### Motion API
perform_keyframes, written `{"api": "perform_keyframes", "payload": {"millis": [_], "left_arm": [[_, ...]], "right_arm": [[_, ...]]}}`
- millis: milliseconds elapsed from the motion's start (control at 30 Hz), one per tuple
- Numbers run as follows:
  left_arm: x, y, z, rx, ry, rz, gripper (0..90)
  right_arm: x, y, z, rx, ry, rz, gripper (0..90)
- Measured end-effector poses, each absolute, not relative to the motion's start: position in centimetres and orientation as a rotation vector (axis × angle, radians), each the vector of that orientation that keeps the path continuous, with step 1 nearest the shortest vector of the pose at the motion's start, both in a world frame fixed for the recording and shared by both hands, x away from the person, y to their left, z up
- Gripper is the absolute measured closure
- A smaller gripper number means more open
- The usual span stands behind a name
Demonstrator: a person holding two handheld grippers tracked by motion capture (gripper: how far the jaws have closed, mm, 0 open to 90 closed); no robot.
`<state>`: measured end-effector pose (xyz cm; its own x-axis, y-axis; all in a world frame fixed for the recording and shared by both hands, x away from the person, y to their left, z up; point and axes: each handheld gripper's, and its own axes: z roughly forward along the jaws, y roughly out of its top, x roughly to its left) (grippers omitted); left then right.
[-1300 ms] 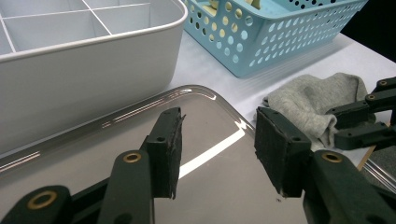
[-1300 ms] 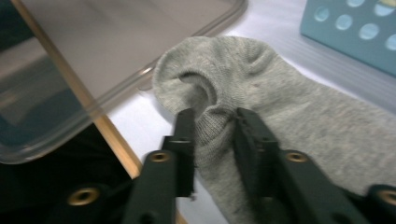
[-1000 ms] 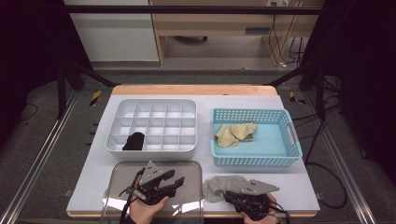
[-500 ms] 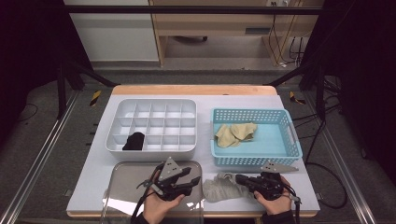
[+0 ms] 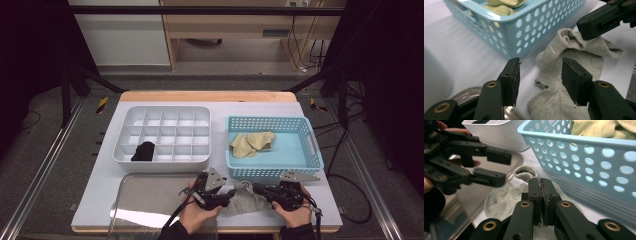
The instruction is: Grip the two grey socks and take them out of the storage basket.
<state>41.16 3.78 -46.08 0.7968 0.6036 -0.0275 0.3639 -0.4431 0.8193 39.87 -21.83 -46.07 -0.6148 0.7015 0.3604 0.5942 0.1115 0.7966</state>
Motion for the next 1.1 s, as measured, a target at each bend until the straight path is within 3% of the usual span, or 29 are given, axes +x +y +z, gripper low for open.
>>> {"api": "perform_keyframes", "payload": {"millis": [133,500,933,1100], "left_arm": [[41.5,2.9,-46.6,2.078,0.709,0.351,53.8],[41.5,2.4,-46.7,2.082,0.678,0.355,86.2],[37.8,5.4,-44.2,2.049,0.694,0.216,88.3],[37.3,6.1,-44.7,2.056,0.736,0.201,88.1]], "right_arm": [[39.9,-21.9,-46.1,1.331,2.254,1.537,87.6],[39.6,-21.9,-45.9,1.319,2.251,1.552,87.7],[38.0,-20.8,-43.7,1.262,2.293,1.615,87.6],[38.7,-19.9,-44.4,1.299,2.317,1.582,87.0]]}}
